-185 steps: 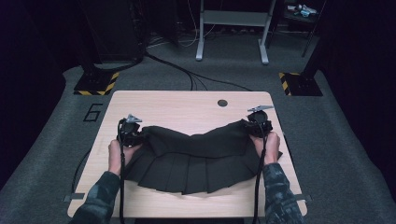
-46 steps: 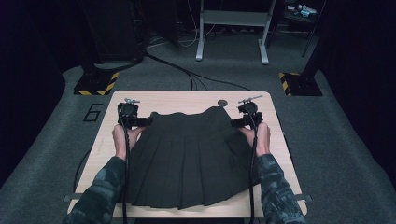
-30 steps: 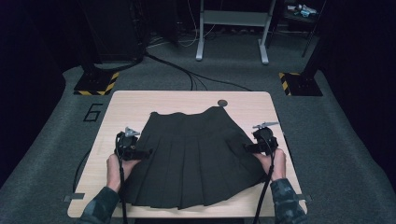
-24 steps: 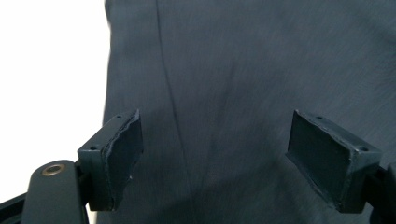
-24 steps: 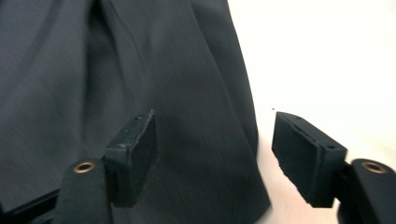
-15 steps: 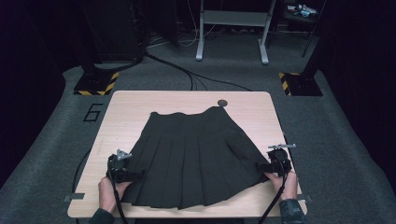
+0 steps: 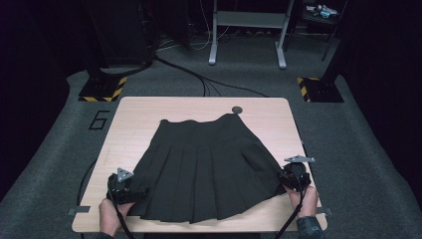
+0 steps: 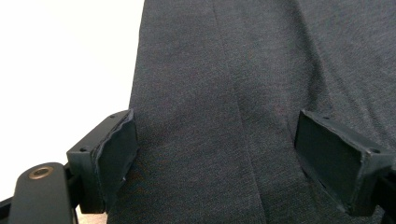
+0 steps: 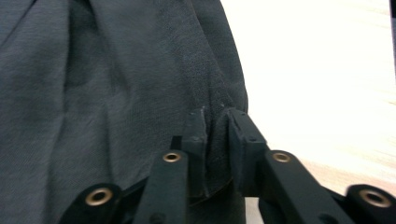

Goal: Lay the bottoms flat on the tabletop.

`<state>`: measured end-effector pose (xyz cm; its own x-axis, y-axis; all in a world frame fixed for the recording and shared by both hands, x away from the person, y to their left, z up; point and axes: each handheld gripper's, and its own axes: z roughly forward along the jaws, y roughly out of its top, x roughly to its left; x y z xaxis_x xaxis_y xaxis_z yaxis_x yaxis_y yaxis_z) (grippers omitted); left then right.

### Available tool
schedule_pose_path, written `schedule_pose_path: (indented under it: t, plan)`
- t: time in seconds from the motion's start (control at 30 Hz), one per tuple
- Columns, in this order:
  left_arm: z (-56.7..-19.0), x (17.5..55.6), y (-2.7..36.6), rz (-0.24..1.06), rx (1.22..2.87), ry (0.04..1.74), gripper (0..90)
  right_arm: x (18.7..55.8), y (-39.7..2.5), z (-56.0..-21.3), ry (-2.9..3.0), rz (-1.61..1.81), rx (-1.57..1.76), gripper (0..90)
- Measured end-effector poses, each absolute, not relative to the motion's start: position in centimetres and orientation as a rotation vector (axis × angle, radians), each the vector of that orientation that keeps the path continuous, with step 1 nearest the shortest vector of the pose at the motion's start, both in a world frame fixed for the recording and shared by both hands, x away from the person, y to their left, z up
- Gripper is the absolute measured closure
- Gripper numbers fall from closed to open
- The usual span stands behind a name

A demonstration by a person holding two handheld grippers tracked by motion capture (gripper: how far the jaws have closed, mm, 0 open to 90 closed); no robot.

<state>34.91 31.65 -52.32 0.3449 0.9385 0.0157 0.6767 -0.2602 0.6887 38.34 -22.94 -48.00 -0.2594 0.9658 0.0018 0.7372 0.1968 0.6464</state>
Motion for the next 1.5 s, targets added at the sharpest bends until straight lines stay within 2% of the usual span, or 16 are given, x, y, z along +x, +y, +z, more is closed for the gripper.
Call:
schedule_pose_path:
  t: [0.3, 0.37, 0.47, 0.5, 0.53, 0.63, 0.77, 0.97, 1.13, 1.17, 1.3, 1.4, 1.5]
  plan:
    - [-52.3, 34.8, 31.7, 0.572, 2.018, 1.407, 13.8, 35.1, -23.0, -45.7, 2.089, 0.802, 1.621, 83.9]
    - [-52.5, 34.8, 31.6, 0.591, 1.999, 1.405, 13.8, 34.6, -22.8, -46.4, 2.148, 0.773, 1.635, 83.3]
    - [-52.5, 34.7, 31.7, 0.591, 2.005, 1.402, 13.8, 34.2, -21.7, -48.8, 2.298, 0.623, 1.635, 75.0]
    - [-52.5, 34.7, 31.6, 0.591, 1.998, 1.404, 13.8, 33.9, -21.8, -49.0, 2.297, 0.628, 1.655, 68.5]
    - [-52.5, 34.8, 31.6, 0.583, 2.004, 1.404, 13.9, 33.9, -22.3, -48.9, 2.289, 0.658, 1.668, 61.0]
    - [-52.3, 34.9, 31.7, 0.567, 2.029, 1.399, 13.8, 33.3, -24.0, -47.3, 2.202, 0.749, 1.694, 46.3]
    - [-52.1, 35.0, 31.7, 0.554, 2.021, 1.411, 13.7, 33.6, -25.1, -46.2, 2.121, 0.787, 1.645, 44.3]
    - [-51.6, 34.2, 32.4, 0.556, 2.006, 1.41, 13.8, 37.0, -25.0, -48.3, 2.137, 0.705, 1.711, 51.6]
    - [-50.6, 33.0, 34.0, 0.551, 1.934, 1.435, 14.9, 37.7, -24.6, -50.0, 2.15, 0.679, 1.695, 67.4]
    - [-50.4, 32.8, 34.5, 0.552, 1.914, 1.445, 15.8, 37.7, -24.7, -50.0, 2.136, 0.678, 1.702, 72.9]
    - [-49.5, 31.9, 36.8, 0.564, 1.854, 1.487, 23.1, 37.5, -25.0, -50.1, 2.108, 0.663, 1.687, 83.3]
    - [-49.5, 31.5, 37.6, 0.476, 1.881, 1.479, 33.0, 37.3, -25.2, -50.1, 2.091, 0.65, 1.684, 84.5]
    - [-49.9, 30.9, 37.2, 0.417, 1.936, 1.451, 35.8, 37.2, -25.2, -50.1, 2.082, 0.644, 1.692, 84.5]
